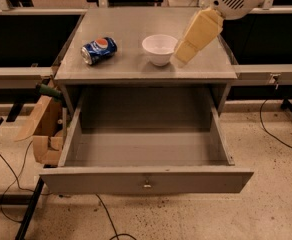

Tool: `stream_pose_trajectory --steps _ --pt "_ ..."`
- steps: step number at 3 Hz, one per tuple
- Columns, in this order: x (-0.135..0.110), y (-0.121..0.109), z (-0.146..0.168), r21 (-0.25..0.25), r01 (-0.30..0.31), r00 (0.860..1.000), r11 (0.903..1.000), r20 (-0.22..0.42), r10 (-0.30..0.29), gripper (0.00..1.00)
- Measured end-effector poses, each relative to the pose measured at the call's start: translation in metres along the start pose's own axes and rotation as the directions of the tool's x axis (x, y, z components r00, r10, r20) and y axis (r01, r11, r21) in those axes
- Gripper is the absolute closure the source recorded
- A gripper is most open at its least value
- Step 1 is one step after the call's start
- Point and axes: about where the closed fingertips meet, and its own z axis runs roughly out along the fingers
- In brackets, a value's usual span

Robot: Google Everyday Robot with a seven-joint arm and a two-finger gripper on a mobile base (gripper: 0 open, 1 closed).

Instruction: Place pepsi can into top drawer

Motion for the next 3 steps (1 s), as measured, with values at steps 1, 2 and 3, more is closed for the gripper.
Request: stream_pose_trajectory --steps 1,2,3 --pt "0.000 0.000 0.000 0.000 0.000 1.000 1.0000 0.000 0.000 0.00" --pt "-0.012 0.002 0.022 0.007 -0.014 0.999 0.9999 0.031 0.013 0.00" --pt "-0.046 0.009 0.074 -0.021 -0.070 0.991 0.9973 0.114 0.072 0.00"
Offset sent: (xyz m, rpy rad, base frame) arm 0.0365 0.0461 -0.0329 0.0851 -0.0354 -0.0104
